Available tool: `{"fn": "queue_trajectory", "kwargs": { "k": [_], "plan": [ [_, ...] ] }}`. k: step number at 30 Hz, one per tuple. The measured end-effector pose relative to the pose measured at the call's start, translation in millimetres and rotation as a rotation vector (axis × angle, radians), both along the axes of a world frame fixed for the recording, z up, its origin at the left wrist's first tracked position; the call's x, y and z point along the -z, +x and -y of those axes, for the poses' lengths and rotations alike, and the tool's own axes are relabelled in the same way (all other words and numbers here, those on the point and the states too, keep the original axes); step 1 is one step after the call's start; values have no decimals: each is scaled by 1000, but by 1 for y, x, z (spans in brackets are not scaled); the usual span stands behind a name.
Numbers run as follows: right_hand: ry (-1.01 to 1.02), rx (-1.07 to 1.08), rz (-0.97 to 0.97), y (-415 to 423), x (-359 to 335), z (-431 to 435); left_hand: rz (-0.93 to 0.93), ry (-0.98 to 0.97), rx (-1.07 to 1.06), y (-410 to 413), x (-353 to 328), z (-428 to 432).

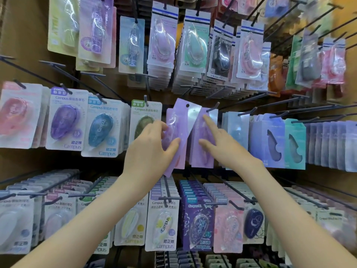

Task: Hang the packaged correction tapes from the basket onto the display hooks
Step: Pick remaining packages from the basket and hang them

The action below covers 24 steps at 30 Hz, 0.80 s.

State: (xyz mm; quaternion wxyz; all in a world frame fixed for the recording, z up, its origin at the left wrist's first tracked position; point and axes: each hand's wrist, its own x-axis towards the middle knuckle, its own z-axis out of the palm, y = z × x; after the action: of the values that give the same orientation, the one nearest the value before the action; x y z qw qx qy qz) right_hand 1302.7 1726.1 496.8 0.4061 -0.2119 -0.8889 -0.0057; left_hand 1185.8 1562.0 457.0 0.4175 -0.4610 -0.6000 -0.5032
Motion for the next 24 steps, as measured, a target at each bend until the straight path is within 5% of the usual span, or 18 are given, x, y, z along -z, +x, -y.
{"fn": "queue_trajectory", "kwargs": {
  "k": [3, 9, 16, 24],
  "plan": [
    [1, -17, -115, 17, 2, 15, -51, 8, -11, 3, 3, -4],
    [-331, -588, -457, 35, 10, 47, -186, 25, 11, 29, 3, -29],
    [-484, -584, -653, 40, -3, 26, -301, -70, 27, 44, -10, -62],
    [-439, -550, -587, 34, -23, 11, -246, -138, 30, 39, -24, -69]
  ]
}}
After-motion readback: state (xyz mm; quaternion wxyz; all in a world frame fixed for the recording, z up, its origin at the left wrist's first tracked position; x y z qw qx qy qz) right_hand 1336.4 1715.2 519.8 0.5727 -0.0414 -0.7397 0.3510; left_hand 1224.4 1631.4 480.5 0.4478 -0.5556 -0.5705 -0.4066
